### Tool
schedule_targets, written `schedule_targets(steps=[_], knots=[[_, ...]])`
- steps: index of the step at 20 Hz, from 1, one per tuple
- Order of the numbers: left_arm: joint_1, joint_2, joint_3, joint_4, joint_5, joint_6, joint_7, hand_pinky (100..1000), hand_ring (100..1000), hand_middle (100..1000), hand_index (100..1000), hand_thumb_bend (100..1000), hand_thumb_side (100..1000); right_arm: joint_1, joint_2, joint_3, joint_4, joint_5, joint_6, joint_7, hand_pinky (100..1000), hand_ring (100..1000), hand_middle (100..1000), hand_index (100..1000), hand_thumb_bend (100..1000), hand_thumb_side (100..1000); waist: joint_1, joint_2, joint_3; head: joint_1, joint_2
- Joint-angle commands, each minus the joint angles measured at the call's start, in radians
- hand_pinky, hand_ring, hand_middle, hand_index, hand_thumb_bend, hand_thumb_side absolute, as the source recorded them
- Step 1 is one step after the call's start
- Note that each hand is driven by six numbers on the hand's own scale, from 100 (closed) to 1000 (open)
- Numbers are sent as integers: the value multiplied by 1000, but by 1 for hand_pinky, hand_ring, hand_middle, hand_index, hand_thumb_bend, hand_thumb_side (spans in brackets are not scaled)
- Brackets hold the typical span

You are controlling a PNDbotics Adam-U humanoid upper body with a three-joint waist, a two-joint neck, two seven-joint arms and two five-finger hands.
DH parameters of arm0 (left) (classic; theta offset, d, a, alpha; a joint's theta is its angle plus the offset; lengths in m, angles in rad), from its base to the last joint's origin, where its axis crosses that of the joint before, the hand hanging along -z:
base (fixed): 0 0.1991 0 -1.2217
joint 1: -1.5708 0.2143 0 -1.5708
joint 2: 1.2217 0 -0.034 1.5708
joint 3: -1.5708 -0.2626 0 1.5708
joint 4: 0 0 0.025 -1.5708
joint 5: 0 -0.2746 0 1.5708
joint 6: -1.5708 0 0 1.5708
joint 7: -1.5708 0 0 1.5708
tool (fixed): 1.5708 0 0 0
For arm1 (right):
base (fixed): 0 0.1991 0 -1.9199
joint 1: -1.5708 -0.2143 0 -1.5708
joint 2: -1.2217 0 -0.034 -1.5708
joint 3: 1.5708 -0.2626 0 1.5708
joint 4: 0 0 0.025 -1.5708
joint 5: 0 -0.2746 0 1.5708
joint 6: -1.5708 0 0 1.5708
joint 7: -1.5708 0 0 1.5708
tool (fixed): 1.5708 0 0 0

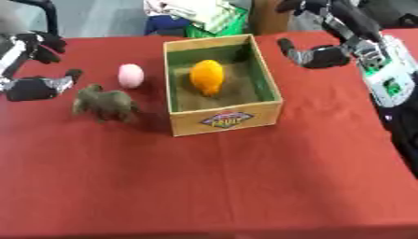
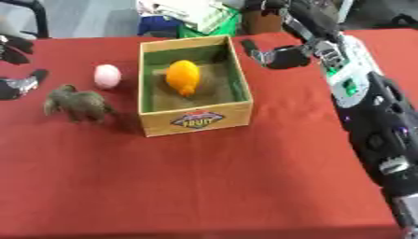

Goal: Pick up objects on the table and place them in the box.

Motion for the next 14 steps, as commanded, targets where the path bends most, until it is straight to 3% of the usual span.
schedule_targets(steps=[1, 11, 14], knots=[[-60, 31, -41, 65, -50, -18, -49, 739, 695, 688, 794, 462, 291, -14, -33, 1, -42, -55, 15, 30, 656, 803, 742, 816, 178, 443, 0, -20, -4, 7, 6], [-188, -103, -89, 291, -205, -76, -153, 731, 660, 650, 786, 496, 305, -9, -38, 7, -87, -209, 51, 144, 656, 802, 739, 815, 150, 436, -6, -23, -24, 21, 10], [-198, -132, -89, 336, -259, -97, -166, 710, 614, 598, 752, 408, 279, -6, -40, 5, -98, -237, 60, 171, 656, 802, 738, 814, 137, 430, -6, -23, -28, 23, 13]])
